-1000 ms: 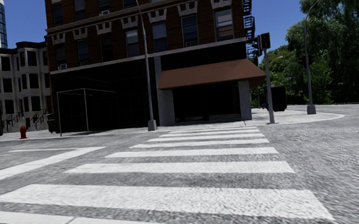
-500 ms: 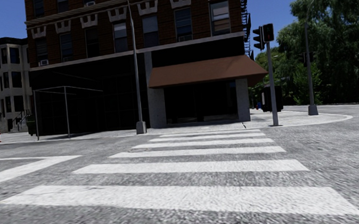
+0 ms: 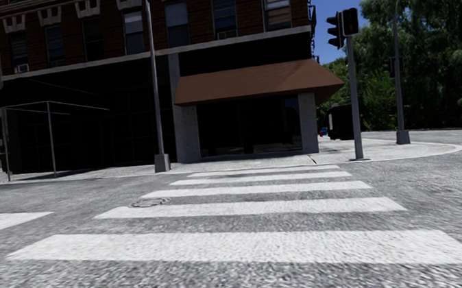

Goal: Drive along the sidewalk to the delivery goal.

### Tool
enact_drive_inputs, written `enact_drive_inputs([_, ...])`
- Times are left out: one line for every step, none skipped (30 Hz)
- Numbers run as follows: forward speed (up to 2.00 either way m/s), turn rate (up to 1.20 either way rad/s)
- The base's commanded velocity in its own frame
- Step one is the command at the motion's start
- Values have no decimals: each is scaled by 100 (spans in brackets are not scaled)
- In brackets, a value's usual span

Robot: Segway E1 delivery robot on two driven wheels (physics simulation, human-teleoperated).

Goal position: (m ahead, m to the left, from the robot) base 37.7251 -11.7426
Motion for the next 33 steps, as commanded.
enact_drive_inputs([200,-26])
enact_drive_inputs([200,-26])
enact_drive_inputs([200,-26])
enact_drive_inputs([200,-26])
enact_drive_inputs([200,-26])
enact_drive_inputs([200,-26])
enact_drive_inputs([200,-26])
enact_drive_inputs([200,-26])
enact_drive_inputs([200,-26])
enact_drive_inputs([200,-26])
enact_drive_inputs([200,-26])
enact_drive_inputs([200,-26])
enact_drive_inputs([200,-26])
enact_drive_inputs([200,-26])
enact_drive_inputs([200,-26])
enact_drive_inputs([200,-26])
enact_drive_inputs([200,-26])
enact_drive_inputs([200,-26])
enact_drive_inputs([200,-26])
enact_drive_inputs([200,-26])
enact_drive_inputs([200,-26])
enact_drive_inputs([200,-26])
enact_drive_inputs([200,-26])
enact_drive_inputs([200,-26])
enact_drive_inputs([200,-26])
enact_drive_inputs([200,-26])
enact_drive_inputs([200,-26])
enact_drive_inputs([200,-26])
enact_drive_inputs([200,-26])
enact_drive_inputs([200,-26])
enact_drive_inputs([200,-26])
enact_drive_inputs([200,-26])
enact_drive_inputs([200,-26])
